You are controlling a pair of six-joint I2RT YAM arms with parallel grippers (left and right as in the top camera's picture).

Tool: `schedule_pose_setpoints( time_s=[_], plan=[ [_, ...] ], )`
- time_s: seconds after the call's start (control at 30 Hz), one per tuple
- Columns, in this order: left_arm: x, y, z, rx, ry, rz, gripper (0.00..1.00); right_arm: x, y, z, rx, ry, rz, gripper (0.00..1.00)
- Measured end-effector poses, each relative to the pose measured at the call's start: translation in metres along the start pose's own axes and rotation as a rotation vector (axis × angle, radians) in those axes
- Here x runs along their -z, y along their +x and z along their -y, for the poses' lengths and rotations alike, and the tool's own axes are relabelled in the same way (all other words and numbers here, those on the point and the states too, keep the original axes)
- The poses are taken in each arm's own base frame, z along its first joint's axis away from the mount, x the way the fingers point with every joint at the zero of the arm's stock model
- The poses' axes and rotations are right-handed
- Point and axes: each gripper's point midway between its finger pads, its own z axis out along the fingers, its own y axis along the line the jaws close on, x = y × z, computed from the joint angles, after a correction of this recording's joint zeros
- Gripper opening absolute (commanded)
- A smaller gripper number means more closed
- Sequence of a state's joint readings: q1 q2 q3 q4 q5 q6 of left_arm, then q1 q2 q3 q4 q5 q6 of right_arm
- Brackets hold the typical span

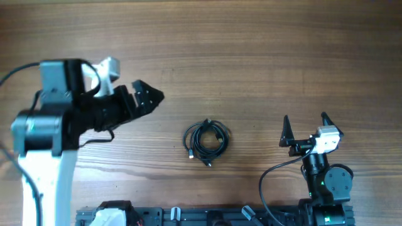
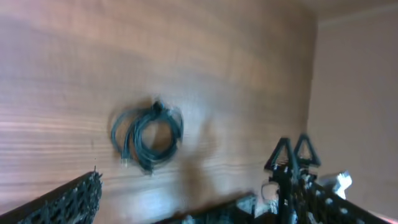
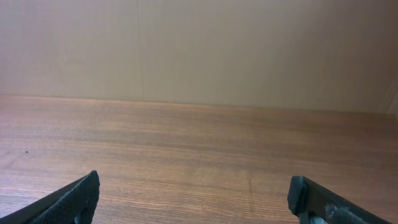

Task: Untangle cables
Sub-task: 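Move the left gripper over the black cable coil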

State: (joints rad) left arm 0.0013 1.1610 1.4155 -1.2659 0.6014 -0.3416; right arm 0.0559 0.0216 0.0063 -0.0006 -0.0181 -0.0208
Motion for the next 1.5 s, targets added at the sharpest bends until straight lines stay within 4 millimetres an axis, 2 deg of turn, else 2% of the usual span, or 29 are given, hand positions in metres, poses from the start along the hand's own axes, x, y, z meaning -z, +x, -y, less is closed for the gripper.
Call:
schedule_pose_setpoints(
  time_s=[0.07, 0.13, 0.23, 0.43, 0.57, 0.73, 0.83, 0.9, 1.0, 1.1, 1.17, 1.5],
  plan=[
    [-0.032, 0.018, -0.009, 0.048, -0.055, -0.182, 1.00, 0.000, 0.000, 0.000, 0.000, 0.000, 0.000, 1.00],
    [-0.048, 0.031, -0.017, 0.040, -0.126, -0.267, 1.00, 0.000, 0.000, 0.000, 0.000, 0.000, 0.000, 1.00],
    [-0.063, 0.045, -0.023, 0.014, -0.214, -0.342, 1.00, 0.000, 0.000, 0.000, 0.000, 0.000, 0.000, 1.00],
    [-0.096, 0.067, -0.022, -0.073, -0.310, -0.444, 1.00, 0.000, 0.000, 0.000, 0.000, 0.000, 0.000, 1.00],
    [-0.107, 0.063, -0.035, -0.053, -0.406, -0.431, 1.00, 0.000, 0.000, 0.000, 0.000, 0.000, 0.000, 1.00],
    [-0.109, 0.060, -0.038, -0.046, -0.424, -0.414, 1.00, 0.000, 0.000, 0.000, 0.000, 0.000, 0.000, 1.00],
    [-0.114, 0.054, -0.034, -0.050, -0.408, -0.387, 1.00, 0.000, 0.000, 0.000, 0.000, 0.000, 0.000, 1.00],
    [-0.116, 0.060, -0.029, -0.073, -0.404, -0.399, 1.00, 0.000, 0.000, 0.000, 0.000, 0.000, 0.000, 1.00],
    [-0.129, 0.069, -0.020, -0.137, -0.379, -0.398, 1.00, 0.000, 0.000, 0.000, 0.000, 0.000, 0.000, 1.00],
    [-0.145, 0.075, -0.032, -0.126, -0.391, -0.394, 1.00, 0.000, 0.000, 0.000, 0.000, 0.000, 0.000, 1.00],
    [-0.149, 0.085, -0.051, -0.095, -0.443, -0.415, 1.00, 0.000, 0.000, 0.000, 0.000, 0.000, 0.000, 1.00],
    [-0.165, 0.086, -0.063, -0.022, -0.453, -0.369, 1.00, 0.000, 0.000, 0.000, 0.000, 0.000, 0.000, 1.00]
  ],
)
